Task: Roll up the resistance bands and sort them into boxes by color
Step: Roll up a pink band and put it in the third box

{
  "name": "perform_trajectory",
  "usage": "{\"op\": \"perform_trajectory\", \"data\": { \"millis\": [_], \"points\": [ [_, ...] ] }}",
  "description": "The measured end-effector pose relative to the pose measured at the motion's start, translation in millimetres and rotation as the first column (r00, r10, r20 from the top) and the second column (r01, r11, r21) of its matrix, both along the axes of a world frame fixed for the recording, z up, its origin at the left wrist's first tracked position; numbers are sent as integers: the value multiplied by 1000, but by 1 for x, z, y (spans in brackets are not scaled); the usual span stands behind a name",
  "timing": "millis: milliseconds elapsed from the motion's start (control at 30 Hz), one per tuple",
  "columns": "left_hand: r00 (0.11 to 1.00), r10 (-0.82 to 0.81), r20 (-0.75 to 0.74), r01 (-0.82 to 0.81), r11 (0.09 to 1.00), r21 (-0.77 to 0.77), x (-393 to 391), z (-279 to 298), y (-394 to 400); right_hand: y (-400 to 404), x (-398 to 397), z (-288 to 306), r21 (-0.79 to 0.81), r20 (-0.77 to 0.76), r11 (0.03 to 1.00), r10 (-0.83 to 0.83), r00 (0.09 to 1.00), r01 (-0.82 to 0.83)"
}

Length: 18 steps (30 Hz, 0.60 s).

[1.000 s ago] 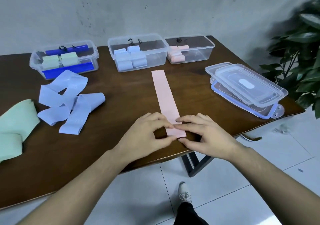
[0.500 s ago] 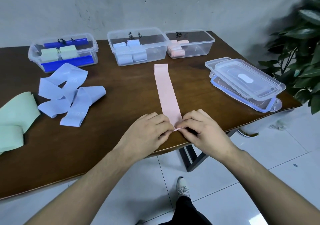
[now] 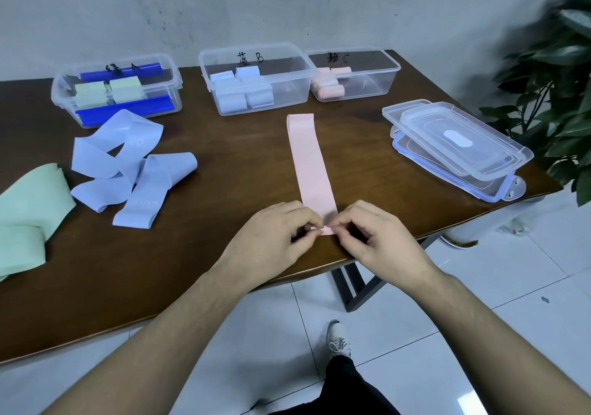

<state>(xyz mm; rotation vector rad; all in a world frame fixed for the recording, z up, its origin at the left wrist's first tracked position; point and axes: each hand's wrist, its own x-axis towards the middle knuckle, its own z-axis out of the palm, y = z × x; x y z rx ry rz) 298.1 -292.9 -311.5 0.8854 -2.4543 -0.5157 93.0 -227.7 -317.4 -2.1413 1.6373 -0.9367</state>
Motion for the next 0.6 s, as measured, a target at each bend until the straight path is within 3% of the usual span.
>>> {"op": "perform_trajectory", "data": {
  "millis": [367, 600],
  "points": [
    [998, 46, 38, -45, 999, -18, -2, -3, 0, -5, -9, -6, -90, -227, 994, 41, 973, -63],
    [998, 47, 42, -47, 999, 19, -2, -2, -1, -7, -6, 2, -25, -146, 999, 44, 988, -49]
  ]
}}
